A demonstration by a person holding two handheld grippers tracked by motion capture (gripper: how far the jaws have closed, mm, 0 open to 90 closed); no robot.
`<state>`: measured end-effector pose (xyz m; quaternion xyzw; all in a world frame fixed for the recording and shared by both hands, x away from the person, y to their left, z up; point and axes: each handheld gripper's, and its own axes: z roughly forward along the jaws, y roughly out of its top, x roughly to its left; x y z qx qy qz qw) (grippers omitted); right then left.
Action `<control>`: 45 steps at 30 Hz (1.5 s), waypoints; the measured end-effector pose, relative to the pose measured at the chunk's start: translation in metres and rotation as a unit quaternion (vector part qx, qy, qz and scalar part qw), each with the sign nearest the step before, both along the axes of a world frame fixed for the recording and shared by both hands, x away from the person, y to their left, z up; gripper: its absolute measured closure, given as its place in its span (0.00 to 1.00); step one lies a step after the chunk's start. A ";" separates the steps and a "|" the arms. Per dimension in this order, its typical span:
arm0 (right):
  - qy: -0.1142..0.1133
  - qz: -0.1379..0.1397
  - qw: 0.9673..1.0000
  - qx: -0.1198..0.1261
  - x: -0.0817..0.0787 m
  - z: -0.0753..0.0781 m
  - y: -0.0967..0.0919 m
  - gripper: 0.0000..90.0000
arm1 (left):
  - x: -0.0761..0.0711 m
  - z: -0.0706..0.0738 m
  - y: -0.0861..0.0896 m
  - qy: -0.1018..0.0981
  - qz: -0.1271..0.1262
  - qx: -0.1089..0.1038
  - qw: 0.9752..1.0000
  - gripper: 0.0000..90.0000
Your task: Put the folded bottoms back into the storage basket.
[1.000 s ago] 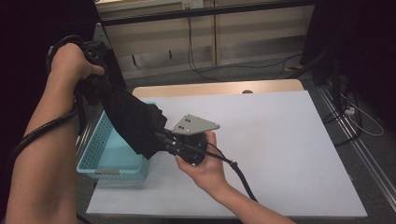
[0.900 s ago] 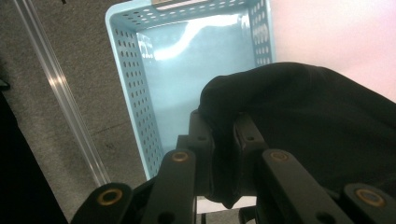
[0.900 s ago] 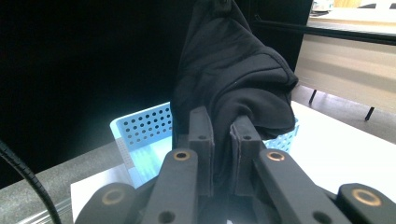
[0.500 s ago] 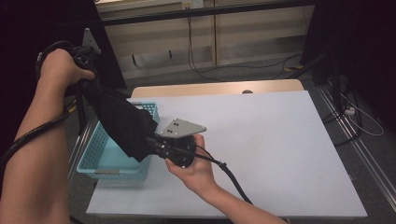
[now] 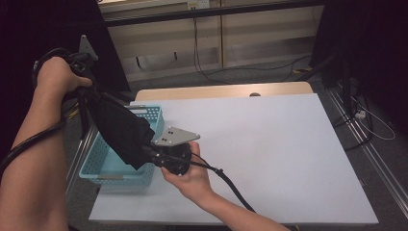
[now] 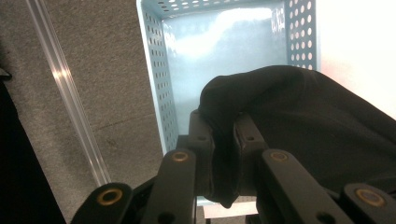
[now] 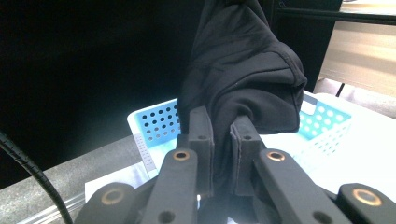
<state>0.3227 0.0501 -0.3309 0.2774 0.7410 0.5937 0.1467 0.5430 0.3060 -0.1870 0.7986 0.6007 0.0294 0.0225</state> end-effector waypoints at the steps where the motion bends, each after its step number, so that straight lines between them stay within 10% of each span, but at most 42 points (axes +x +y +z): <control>1: -0.001 0.000 1.000 0.000 0.000 -0.001 0.001 0.91 | 0.000 -0.001 0.001 -0.002 -0.001 0.000 1.000 0.90; 6: -0.003 0.004 1.000 0.001 0.000 -0.005 0.010 0.91 | 0.006 -0.004 0.005 -0.007 -0.005 0.003 1.000 0.90; 9: -0.014 0.003 1.000 0.004 0.003 -0.011 0.021 0.89 | 0.013 -0.010 0.006 -0.048 -0.014 0.013 0.999 0.89; 10: -0.007 0.015 1.000 -0.003 0.006 -0.014 0.028 0.86 | 0.015 -0.016 0.007 -0.073 -0.017 0.022 0.997 0.84; 12: 0.015 0.018 1.000 -0.018 0.014 -0.021 0.035 0.68 | 0.017 -0.029 0.006 -0.105 -0.042 0.044 0.993 0.37; 13: 0.001 0.005 1.000 -0.029 0.014 -0.022 0.034 0.60 | 0.017 -0.033 0.005 -0.107 -0.061 0.048 0.991 0.33; 15: -0.031 -0.016 0.999 -0.039 0.014 -0.020 0.022 0.57 | 0.016 -0.039 0.003 -0.105 -0.067 0.045 0.991 0.34; 23: -0.037 -0.044 0.997 -0.053 0.021 -0.017 -0.019 0.35 | 0.008 -0.049 -0.003 -0.116 -0.069 0.013 0.991 0.27; 45: 0.001 -0.057 0.997 -0.045 0.027 -0.023 -0.076 0.26 | -0.009 -0.068 -0.022 -0.129 -0.088 -0.060 0.986 0.23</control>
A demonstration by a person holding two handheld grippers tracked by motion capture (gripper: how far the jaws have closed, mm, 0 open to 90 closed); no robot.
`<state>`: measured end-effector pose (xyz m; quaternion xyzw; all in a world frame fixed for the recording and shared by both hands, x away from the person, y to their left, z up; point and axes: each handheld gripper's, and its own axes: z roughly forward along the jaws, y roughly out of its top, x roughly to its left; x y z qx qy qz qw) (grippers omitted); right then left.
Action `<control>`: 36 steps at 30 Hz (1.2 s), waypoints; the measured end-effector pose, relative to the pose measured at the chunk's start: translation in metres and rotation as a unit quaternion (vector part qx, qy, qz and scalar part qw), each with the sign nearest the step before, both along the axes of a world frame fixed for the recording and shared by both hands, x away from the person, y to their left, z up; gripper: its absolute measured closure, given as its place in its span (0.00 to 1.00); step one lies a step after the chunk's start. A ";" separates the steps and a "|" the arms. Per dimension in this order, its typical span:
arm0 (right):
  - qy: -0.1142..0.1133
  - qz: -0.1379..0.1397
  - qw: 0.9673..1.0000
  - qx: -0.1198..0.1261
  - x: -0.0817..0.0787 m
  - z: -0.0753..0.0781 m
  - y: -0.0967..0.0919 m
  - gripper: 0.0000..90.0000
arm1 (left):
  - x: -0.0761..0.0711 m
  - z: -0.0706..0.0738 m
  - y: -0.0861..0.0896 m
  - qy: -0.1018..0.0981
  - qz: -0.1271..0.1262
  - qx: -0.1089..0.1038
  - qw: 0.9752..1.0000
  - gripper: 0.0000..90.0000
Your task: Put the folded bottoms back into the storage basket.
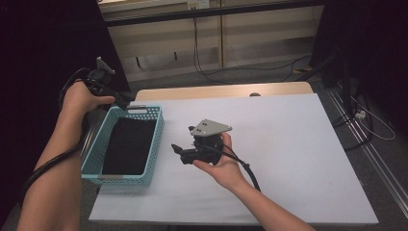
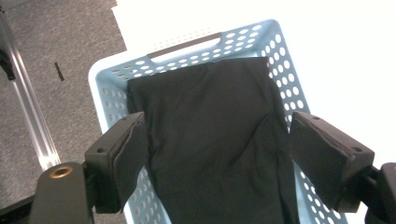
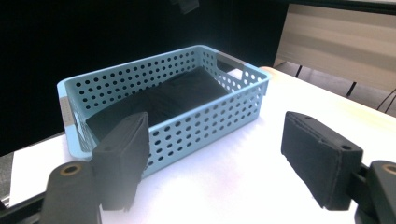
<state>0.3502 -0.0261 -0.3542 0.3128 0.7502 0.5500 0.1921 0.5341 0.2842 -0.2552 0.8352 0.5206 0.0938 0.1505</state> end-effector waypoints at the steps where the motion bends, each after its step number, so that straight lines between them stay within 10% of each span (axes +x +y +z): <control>1: 0.001 0.000 1.000 -0.002 0.000 0.000 -0.002 0.25 | 0.000 -0.001 -0.003 0.001 -0.002 -0.004 1.000 0.23; 36: 0.022 -0.042 0.999 -0.018 -0.005 -0.020 -0.070 0.24 | -0.035 -0.031 -0.082 -0.019 -0.109 -0.074 0.991 0.21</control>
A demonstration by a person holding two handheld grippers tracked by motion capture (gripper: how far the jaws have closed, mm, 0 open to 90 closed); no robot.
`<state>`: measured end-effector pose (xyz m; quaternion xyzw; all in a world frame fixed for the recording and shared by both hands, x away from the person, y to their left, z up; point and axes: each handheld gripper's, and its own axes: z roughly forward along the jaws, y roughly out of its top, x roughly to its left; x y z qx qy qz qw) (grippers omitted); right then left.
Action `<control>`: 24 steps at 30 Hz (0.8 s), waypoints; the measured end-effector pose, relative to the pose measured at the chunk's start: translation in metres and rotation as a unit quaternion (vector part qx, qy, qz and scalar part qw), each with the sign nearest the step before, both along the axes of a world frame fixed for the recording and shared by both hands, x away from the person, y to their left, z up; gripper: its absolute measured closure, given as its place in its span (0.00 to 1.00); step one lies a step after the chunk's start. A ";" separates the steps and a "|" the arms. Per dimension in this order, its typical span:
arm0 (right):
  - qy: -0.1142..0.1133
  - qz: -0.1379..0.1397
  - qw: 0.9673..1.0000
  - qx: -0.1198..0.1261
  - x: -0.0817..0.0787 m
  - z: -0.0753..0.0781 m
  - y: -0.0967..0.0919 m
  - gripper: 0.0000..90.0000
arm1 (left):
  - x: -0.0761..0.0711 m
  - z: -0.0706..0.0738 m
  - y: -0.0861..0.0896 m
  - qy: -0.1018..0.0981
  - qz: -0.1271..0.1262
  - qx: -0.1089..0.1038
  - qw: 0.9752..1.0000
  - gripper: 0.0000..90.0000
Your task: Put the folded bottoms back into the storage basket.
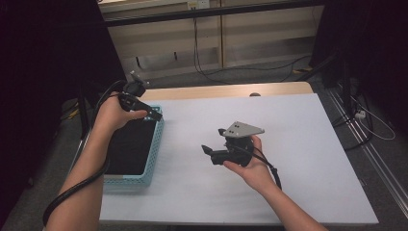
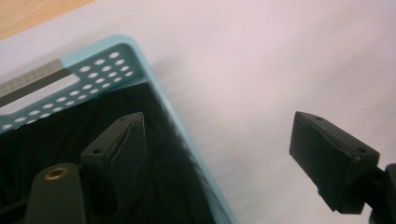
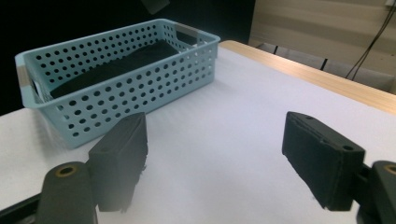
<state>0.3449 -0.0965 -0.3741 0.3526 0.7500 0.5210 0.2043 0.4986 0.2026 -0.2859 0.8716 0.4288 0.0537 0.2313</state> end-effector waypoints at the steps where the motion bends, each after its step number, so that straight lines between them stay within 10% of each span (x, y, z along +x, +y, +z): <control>1: 0.001 -0.001 1.000 0.000 0.000 0.000 -0.002 0.24 | -0.001 -0.001 -0.002 -0.001 -0.003 -0.003 1.000 0.21; 24: 0.016 -0.014 0.999 -0.028 -0.007 -0.013 -0.043 0.24 | -0.020 -0.025 -0.041 -0.006 -0.062 -0.029 0.998 0.20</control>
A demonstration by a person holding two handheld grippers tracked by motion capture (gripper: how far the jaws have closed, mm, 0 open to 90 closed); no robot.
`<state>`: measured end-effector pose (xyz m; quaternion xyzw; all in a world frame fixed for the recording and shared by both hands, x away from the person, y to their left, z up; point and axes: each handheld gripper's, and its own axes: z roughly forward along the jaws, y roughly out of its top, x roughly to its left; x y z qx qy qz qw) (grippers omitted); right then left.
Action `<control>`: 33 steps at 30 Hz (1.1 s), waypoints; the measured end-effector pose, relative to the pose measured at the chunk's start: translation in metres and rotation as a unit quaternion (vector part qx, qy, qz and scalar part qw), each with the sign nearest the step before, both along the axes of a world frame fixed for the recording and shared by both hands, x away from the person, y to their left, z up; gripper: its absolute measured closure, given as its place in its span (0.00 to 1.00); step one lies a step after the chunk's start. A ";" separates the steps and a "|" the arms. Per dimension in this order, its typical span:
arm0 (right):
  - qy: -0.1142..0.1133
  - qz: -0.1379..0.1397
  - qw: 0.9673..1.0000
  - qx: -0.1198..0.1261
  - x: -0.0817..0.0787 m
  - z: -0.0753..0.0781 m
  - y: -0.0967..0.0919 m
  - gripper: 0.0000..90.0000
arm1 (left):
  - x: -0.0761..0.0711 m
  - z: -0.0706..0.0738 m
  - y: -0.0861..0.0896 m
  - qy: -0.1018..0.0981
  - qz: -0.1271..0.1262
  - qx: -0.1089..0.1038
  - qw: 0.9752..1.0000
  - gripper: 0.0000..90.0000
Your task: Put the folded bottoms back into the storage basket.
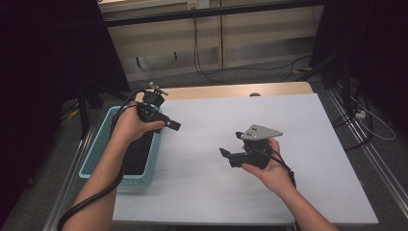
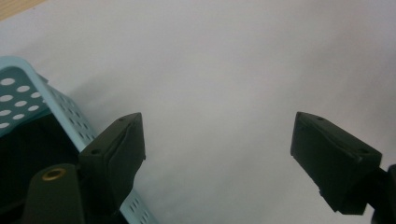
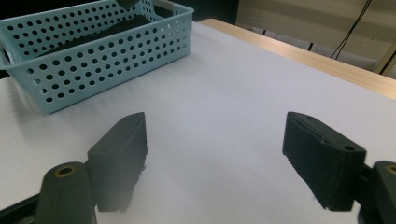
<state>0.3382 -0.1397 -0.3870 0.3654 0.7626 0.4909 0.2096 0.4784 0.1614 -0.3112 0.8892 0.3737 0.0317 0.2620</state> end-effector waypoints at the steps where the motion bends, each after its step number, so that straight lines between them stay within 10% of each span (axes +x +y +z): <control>1: 0.000 0.000 1.000 0.000 0.000 -0.001 -0.002 0.24 | -0.001 -0.001 -0.001 0.002 -0.001 -0.002 1.000 0.20; 33: 0.025 -0.014 1.000 -0.010 -0.014 -0.022 -0.038 0.23 | -0.032 -0.030 -0.016 -0.010 -0.045 -0.036 0.998 0.19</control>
